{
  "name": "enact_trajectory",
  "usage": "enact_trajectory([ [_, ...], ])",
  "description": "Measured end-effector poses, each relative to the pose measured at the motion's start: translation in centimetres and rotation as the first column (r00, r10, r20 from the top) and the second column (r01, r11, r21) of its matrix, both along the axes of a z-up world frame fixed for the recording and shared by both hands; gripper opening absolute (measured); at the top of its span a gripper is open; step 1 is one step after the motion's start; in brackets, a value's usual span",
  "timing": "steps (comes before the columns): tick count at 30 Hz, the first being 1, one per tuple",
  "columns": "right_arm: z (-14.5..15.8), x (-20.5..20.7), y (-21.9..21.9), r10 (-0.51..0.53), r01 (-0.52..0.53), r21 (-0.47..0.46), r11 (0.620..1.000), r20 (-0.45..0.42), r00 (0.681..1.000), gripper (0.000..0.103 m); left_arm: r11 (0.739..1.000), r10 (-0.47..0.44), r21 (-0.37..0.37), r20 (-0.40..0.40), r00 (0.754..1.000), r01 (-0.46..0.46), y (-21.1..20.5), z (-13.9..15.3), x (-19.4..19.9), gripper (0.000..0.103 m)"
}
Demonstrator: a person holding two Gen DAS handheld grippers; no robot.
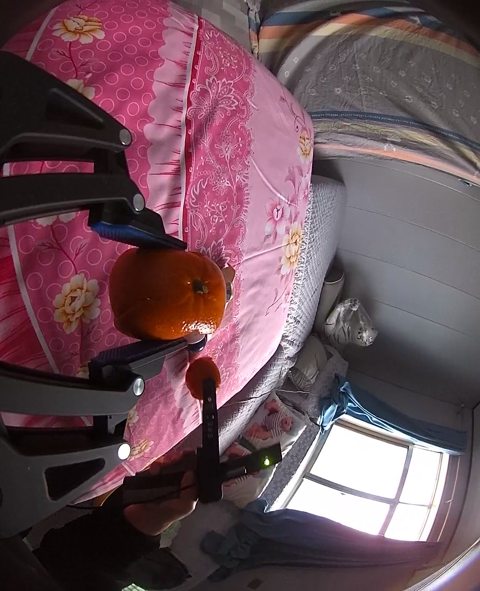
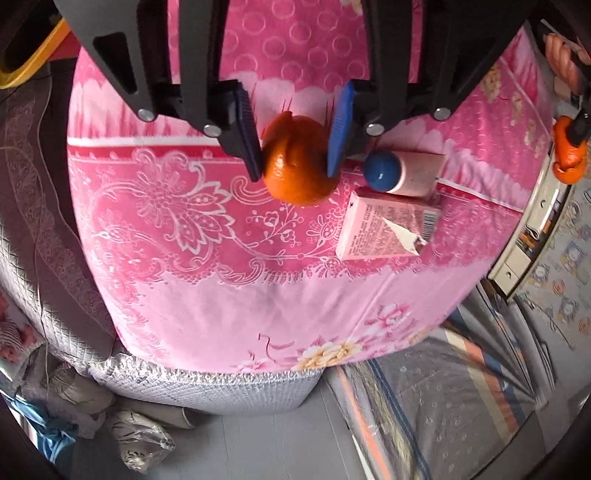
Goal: Collect trash
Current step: 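Grasp the small orange with the right gripper, then carry both oranges over the yellow bin and open the right gripper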
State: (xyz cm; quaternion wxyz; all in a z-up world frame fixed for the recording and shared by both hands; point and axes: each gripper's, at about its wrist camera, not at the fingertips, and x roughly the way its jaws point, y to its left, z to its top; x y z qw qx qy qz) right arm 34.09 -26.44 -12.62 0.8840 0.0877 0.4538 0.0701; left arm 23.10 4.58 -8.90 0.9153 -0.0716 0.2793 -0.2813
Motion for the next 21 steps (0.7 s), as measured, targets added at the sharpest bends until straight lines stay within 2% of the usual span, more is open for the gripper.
enact_trajectory([
  [10, 5.2, -6.6, -2.2, -0.012, 0.003, 0.082, 0.997, 0.112, 0.994, 0.032, 0.999, 0.004, 0.044, 0.043, 0.999, -0.006, -2.5, 2.3, -1.7, 0.043],
  [16, 8.5, -11.6, -4.2, -0.047, 0.028, 0.096, 0.995, 0.205, 0.978, 0.032, 0.995, -0.073, 0.069, 0.089, 0.993, 0.067, -6.1, 4.1, -3.5, 0.043],
  [21, 10.9, -15.5, -6.9, -0.112, 0.091, 0.089, 0.992, 0.279, 0.954, 0.032, 0.987, -0.153, 0.077, 0.128, 0.98, 0.144, -9.2, 5.6, -5.4, 0.043],
])
